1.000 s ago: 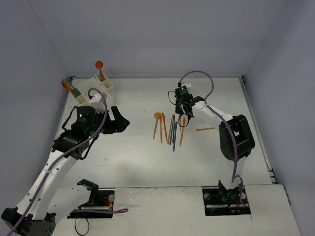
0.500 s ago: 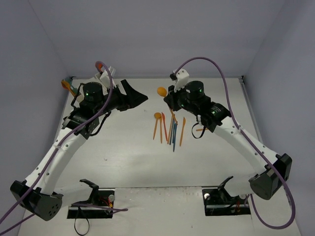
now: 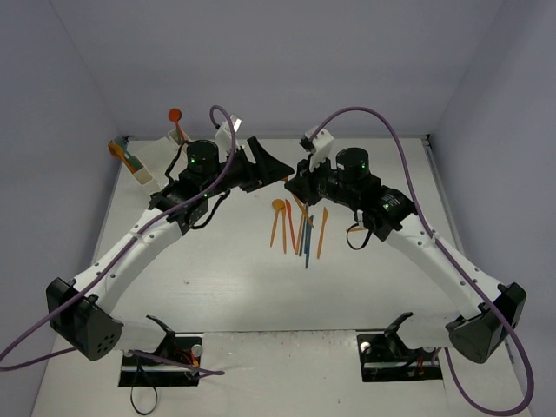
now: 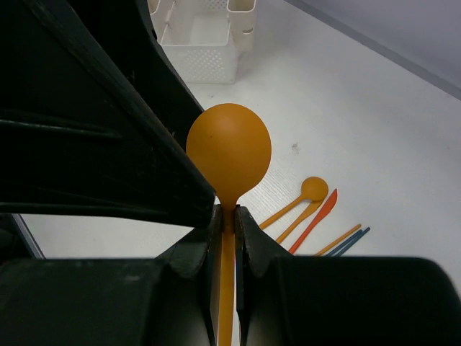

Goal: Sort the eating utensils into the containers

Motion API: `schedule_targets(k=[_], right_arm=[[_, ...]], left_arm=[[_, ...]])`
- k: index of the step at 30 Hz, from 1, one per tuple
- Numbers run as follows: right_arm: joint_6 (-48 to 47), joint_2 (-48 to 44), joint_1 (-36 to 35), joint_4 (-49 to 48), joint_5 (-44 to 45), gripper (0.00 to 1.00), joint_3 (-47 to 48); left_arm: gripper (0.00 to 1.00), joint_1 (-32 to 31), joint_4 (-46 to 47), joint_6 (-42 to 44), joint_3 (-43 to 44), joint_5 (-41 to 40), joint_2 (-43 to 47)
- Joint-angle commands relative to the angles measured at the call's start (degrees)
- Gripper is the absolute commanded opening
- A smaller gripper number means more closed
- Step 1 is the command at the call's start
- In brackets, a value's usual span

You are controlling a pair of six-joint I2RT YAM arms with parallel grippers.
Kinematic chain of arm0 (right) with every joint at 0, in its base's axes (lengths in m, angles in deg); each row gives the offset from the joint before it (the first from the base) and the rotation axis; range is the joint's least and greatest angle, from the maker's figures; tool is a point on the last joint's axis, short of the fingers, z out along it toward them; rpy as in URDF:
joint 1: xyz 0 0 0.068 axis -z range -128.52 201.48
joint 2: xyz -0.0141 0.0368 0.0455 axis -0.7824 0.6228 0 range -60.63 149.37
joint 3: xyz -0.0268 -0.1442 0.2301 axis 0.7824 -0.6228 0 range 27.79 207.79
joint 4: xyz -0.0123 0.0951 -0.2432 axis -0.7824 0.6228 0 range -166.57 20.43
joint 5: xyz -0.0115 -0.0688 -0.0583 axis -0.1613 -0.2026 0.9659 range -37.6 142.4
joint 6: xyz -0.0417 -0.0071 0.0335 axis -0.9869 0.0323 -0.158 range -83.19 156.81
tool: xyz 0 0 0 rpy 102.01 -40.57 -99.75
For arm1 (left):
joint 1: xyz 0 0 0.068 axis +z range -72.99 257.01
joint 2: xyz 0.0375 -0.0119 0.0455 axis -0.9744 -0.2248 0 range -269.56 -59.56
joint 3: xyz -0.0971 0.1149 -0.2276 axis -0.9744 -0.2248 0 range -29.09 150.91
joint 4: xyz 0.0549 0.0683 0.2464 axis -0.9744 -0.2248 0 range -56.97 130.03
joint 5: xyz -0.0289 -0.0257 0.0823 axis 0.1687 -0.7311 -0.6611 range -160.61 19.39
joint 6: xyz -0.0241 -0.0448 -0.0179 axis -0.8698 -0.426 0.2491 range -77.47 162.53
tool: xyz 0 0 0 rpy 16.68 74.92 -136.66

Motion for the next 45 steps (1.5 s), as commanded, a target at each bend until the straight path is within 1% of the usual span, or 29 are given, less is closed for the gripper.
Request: schedule_targets(k=[1, 2, 4, 8, 12, 13, 14, 15, 16, 19, 20, 24, 27, 29, 31, 34, 35, 39, 42, 45], right_arm=[[-0.2, -3.0, 0.2, -3.2, -1.7, 0.00, -0.4], [-0.2, -3.1, 0.2, -3.2, -1.7, 0.00, -0.5], [0.0, -3.4, 0.2, -3.2, -1.5, 0.00, -0.9], [0.1, -3.7, 0.1, -3.2, -1.5, 0.00, -1.4], [0.0, -3.9, 0.1, -3.2, -1.4, 0.00, -1.8], [0.0, -3.9, 0.2, -3.2, -1.4, 0.00, -1.8], [0.0, -3.9, 0.2, -3.2, -1.4, 0.02, -1.9], [0.0, -3.8, 0.2, -3.2, -1.4, 0.05, -2.0], [0.0, -3.8, 0.1, -3.2, -1.4, 0.10, -2.1], [0.0, -3.6, 0.2, -3.2, -0.5, 0.32, -2.3], [0.1, -3.6, 0.1, -3.2, 0.0, 0.38, -2.3], [0.0, -4.1, 0.3, -3.1, 2.4, 0.53, -3.0], [0.2, -5.0, 0.5, -3.0, 4.8, 0.60, -4.0], [0.7, -6.0, 0.9, -3.1, 6.8, 0.64, -4.8], [1.2, -6.8, 1.3, -3.1, 8.4, 0.67, -5.8], [2.8, -8.0, 3.0, -2.9, 10.4, 0.70, -7.7], [4.0, -8.3, 3.6, -2.9, 10.4, 0.71, -8.0], [6.4, -8.3, 7.0, -2.8, 7.7, 0.71, -10.1], [6.5, -7.9, 7.7, -2.8, 6.1, 0.71, -11.0], [5.6, -7.0, 7.9, -2.8, 5.8, 0.71, -11.4]], left_arm=[[0.54, -0.9, 6.8, -1.3, 3.4, -0.1, 1.4], [0.49, -0.9, 6.9, -1.2, 3.3, -0.3, 1.5], [0.37, -1.1, 6.9, -1.3, 3.1, -0.7, 1.7], [0.21, -1.2, 7.1, -1.7, 2.2, -1.8, 2.4], [0.08, -1.2, 8.1, -2.2, 0.9, -2.7, 3.3], [0.04, -1.2, 8.3, -2.2, 0.8, -3.2, 3.6], [0.02, -1.2, 8.7, -2.3, 0.5, -3.4, 3.9], [0.01, -1.2, 9.1, -2.3, 0.1, -3.6, 4.2], [0.00, -1.2, 9.4, -2.4, -0.3, -4.0, 4.3], [0.00, -1.2, 10.2, -2.0, -0.7, -5.4, 5.0], [0.00, -1.1, 10.3, -1.7, -0.8, -6.0, 5.2], [0.00, 0.2, 10.3, 0.1, -0.9, -8.5, 5.5], [0.00, 4.2, 10.3, 0.6, -0.4, -9.4, 5.0], [0.00, 6.9, 10.2, 1.8, 0.8, -9.9, 4.2], [0.00, 11.2, 9.5, 3.1, 2.4, -11.3, 3.3], [0.00, 14.7, 7.5, 7.4, 6.4, -16.3, 0.8], [0.00, 16.4, 7.0, 9.5, 7.6, -19.1, -0.8], [0.00, 21.0, 6.3, 14.1, 14.4, -24.5, -6.6], [0.00, 23.6, 6.1, 16.1, 19.6, -28.9, -11.1], [0.00, 25.8, 5.7, 18.8, 25.5, -31.6, -16.9]])
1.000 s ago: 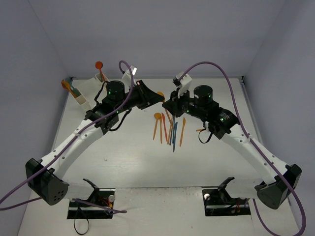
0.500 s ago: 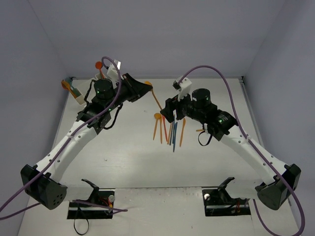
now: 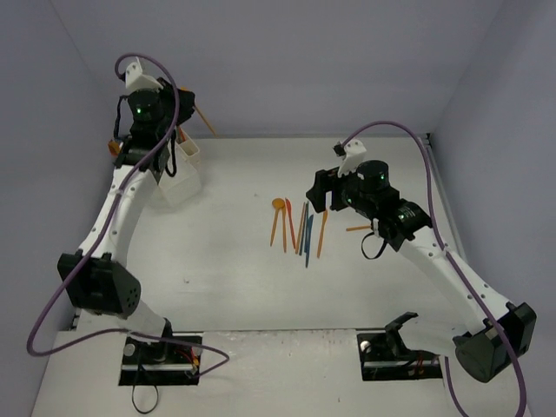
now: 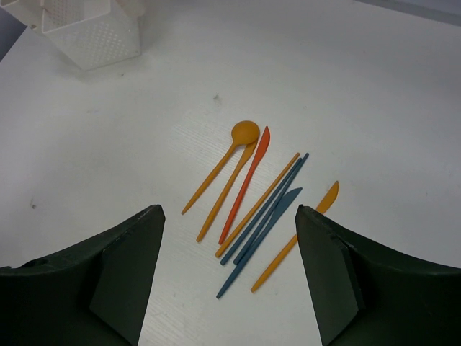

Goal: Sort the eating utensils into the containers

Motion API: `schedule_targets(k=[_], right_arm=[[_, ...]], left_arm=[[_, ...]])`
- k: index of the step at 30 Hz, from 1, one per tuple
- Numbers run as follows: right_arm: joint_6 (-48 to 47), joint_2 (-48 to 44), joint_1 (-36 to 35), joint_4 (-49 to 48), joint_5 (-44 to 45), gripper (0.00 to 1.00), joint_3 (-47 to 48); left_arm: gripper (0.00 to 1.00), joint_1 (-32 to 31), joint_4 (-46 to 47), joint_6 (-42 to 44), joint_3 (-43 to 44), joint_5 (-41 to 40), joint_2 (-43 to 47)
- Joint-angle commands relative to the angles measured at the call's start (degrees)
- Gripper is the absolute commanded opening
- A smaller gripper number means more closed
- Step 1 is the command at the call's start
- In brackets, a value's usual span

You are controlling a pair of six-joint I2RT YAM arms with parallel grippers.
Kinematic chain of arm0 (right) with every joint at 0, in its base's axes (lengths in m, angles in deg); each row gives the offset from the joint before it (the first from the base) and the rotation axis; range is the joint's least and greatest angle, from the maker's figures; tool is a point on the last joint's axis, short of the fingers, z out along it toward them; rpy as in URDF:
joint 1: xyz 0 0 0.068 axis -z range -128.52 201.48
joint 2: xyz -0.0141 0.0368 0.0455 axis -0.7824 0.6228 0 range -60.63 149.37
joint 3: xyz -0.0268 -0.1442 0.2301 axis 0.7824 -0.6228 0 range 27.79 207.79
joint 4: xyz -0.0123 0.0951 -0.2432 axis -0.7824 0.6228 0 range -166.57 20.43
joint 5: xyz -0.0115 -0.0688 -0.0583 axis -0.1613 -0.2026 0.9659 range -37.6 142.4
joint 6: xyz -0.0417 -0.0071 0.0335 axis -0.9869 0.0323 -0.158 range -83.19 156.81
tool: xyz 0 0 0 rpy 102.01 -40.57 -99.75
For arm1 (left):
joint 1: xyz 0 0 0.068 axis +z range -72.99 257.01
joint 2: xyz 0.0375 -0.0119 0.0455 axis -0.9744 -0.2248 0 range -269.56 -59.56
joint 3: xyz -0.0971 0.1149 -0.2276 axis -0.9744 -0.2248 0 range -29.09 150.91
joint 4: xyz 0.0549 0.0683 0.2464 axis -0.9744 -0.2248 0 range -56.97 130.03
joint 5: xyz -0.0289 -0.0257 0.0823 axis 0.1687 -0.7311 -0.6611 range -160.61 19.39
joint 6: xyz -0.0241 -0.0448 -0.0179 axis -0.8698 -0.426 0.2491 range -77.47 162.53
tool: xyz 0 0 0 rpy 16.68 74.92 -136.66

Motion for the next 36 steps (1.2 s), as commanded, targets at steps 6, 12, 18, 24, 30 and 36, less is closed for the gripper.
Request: schedule_targets(k=[6, 12, 18, 24, 30, 36], right_arm=[[0.0, 2.6, 0.9, -3.2, -2.5, 0.71, -0.4], [0.4, 3.8, 1.1, -3.2, -3.7, 0.71, -0.8], [0.4, 4.5, 1.5, -3.2, -3.3, 0.71, -1.0], [0.5, 5.5, 1.8, -3.1, -3.3, 0.71, -0.7], [1.0, 5.8, 1.9, -3.0, -3.4, 0.71, -0.7], [1.4, 6.2, 1.9, -2.8, -3.6, 0.71, -0.8]], left_arm=[[0.00, 6.4, 3.2, 7.9, 15.2, -9.3, -12.4], [0.00, 8.4, 3.9, 11.4, 19.7, -11.8, -18.6], [0.00, 10.7, 4.3, 11.8, 22.3, -12.2, -24.1], [0.00, 10.8, 4.3, 10.1, 22.1, -11.9, -27.9], [0.00, 11.1, 6.7, 8.1, 20.0, -10.1, -28.4], [0.13, 11.3, 5.6, 8.0, 18.7, -10.8, -28.5]])
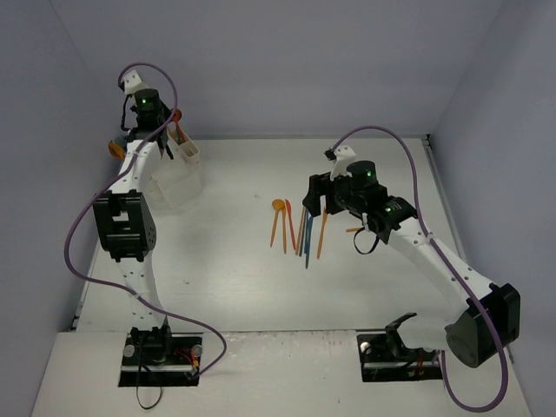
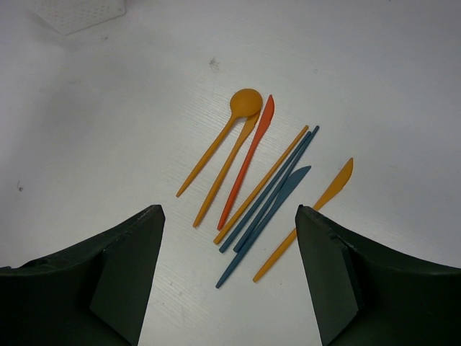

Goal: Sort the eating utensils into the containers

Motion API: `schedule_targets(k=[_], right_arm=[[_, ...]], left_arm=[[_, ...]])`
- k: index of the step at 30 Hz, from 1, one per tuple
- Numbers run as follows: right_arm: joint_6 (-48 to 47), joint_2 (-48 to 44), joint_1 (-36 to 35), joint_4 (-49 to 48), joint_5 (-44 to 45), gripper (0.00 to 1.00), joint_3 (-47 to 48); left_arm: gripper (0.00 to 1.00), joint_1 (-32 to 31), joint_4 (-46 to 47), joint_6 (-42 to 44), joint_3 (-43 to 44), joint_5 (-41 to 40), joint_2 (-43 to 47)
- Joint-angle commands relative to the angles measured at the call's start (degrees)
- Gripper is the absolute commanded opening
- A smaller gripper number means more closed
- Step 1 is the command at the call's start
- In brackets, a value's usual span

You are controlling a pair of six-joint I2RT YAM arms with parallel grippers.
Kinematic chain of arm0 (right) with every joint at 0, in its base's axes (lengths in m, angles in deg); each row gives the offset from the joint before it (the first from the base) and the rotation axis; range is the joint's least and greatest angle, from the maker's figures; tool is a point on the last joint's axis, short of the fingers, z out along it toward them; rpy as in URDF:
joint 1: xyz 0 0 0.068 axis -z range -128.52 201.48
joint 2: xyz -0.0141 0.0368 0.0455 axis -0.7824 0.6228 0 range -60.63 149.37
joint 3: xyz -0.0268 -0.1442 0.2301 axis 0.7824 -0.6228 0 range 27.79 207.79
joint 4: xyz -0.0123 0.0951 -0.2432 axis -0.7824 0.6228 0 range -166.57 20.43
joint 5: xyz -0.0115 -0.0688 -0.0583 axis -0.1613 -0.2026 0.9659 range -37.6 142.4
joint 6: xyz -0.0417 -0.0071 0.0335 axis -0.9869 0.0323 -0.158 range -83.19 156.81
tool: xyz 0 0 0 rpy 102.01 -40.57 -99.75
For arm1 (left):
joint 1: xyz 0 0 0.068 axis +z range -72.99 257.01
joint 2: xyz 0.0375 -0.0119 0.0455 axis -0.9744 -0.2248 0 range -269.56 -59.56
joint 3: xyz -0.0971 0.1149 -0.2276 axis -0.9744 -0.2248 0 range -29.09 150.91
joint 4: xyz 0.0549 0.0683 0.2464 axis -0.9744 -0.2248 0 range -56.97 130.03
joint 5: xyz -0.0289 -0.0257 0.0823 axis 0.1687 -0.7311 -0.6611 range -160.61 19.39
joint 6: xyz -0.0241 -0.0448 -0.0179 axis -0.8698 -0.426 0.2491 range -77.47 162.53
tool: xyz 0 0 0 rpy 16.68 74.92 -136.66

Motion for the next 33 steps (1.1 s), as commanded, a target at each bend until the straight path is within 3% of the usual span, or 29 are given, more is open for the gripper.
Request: schedule_targets(k=[1, 3, 12, 16, 24, 33], right_arm=[[0.7, 0.5, 0.3, -2.7, -0.9, 0.70, 0.6], [0.8, 0.7, 0.3, -2.6, -1.2, 0.70, 0.8], [3.7, 3.6, 0.3, -1.6, 0.7, 0.71, 2.7], [6.8, 7.0, 0.2, 0.2, 2.4, 0.69, 4.3], [11.1, 16.5, -3.0, 2.1, 6.7, 0.61, 8.3], [17.0, 19.7, -4.6, 3.0, 13.2, 0.53, 7.5]], left_arm=[[0.19, 0.5, 4.0, -0.8, 0.2, -0.5, 3.3], [0.35, 0.5, 2.7, -0.2, 0.6, -0.5, 3.0], [0.63, 0.5, -1.0, 4.9, -0.3, -0.7, 9.9], [0.70, 0.5, -6.9, 8.2, -4.3, -0.7, 16.8], [0.71, -2.4, -16.6, 11.5, -18.1, 9.2, 35.1], [0.71, -22.9, -23.4, 11.5, -35.9, 10.7, 46.8]])
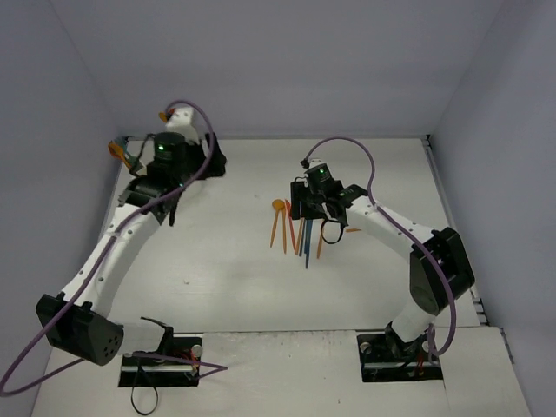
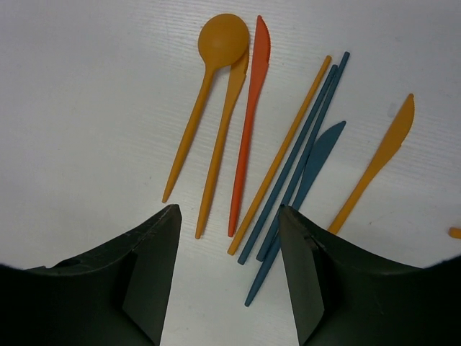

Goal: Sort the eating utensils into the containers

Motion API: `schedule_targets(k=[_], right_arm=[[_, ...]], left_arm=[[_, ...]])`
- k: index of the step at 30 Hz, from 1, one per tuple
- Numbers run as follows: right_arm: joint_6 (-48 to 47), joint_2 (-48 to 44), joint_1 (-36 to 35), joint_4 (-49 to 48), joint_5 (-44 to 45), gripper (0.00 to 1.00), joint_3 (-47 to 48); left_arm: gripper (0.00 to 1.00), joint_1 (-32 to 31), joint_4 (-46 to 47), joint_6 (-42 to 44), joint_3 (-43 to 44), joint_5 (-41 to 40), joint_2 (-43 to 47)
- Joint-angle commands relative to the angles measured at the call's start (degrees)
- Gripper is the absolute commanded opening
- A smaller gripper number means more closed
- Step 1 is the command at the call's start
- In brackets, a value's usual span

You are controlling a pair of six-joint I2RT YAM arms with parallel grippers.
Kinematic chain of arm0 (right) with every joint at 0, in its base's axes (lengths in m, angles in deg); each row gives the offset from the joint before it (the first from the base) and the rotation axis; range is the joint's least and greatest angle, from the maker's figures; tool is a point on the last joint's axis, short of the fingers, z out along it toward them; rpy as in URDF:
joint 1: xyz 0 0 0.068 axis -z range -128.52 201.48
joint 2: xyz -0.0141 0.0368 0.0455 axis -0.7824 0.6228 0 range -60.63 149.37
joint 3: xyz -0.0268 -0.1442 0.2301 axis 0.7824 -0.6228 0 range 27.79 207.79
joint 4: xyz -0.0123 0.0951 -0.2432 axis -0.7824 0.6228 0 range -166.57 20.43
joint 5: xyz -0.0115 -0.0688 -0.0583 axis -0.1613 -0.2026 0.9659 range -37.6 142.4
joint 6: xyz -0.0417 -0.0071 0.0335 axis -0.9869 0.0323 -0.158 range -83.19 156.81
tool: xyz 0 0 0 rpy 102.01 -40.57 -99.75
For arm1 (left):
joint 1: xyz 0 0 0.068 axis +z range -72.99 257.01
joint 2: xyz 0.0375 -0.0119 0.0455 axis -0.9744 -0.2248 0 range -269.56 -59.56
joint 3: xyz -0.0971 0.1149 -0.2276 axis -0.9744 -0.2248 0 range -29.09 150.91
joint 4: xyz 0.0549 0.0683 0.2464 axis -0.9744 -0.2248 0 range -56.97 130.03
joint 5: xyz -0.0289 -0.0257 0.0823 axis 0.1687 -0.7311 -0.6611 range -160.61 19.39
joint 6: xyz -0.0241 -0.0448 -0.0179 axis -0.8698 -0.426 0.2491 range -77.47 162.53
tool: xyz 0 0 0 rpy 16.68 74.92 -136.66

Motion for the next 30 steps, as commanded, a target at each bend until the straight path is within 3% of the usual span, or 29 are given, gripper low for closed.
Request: schedule_targets(k=[1, 9, 23, 30], right_arm=[[4.4, -2.3, 0.3, -0.6, 5.9, 0.52, -0.5], [8.8, -14.6, 2.9, -0.2, 9.4, 0.52, -12.3], [14.5, -34.2, 3.0, 3.2, 11.0, 0.52, -25.1], [14.6, -38.0, 3.1, 4.0, 10.9, 0.53, -26.3]], left_arm=[[0.71, -9.4, -3.8, -0.3, -6.6, 0.6, 1.5], [0.71, -21.8, -3.4, -1.8, -6.9, -6.4, -9.1], [0.50, -23.9, -0.1, -2.2, 8.2, -3.7, -36.1], [0.43, -24.0, -2.0, -2.1, 13.2, -5.1, -42.1]])
